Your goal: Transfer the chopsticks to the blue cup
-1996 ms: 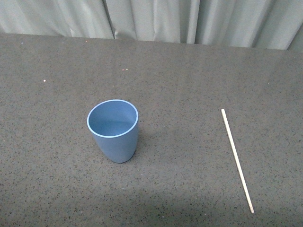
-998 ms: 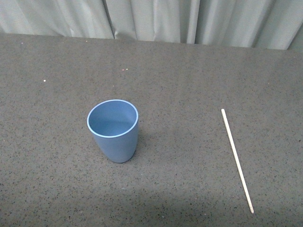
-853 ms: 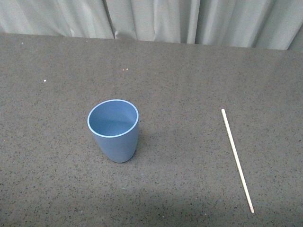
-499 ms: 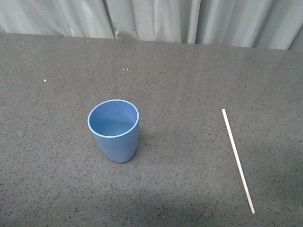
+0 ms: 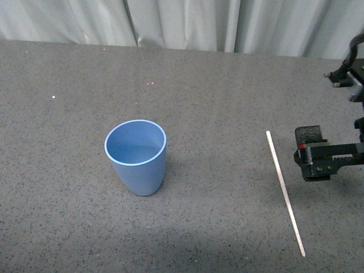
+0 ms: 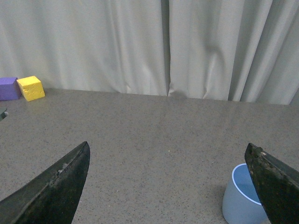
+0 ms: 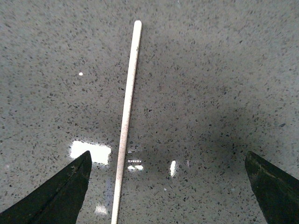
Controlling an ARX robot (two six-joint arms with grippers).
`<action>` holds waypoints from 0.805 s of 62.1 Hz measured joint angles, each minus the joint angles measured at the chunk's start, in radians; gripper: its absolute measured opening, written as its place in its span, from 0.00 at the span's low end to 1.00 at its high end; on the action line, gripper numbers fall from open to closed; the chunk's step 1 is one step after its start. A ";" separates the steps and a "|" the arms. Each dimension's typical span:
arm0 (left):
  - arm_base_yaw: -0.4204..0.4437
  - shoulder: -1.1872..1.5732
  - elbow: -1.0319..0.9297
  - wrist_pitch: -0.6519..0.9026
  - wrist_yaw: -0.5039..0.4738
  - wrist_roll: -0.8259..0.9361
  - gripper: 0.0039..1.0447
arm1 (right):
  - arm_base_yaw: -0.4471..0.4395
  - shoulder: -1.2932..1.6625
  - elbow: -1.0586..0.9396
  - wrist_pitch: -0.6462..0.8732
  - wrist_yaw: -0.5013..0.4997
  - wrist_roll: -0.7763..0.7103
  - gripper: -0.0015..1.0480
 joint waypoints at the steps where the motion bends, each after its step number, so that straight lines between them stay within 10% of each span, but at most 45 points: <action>1: 0.000 0.000 0.000 0.000 0.000 0.000 0.94 | 0.002 0.015 0.010 -0.005 0.001 0.001 0.91; 39: 0.000 0.000 0.000 0.000 0.000 0.000 0.94 | 0.063 0.274 0.275 -0.189 0.001 0.060 0.91; 50: 0.000 0.000 0.000 0.000 0.000 0.000 0.94 | 0.077 0.327 0.323 -0.232 0.006 0.071 0.65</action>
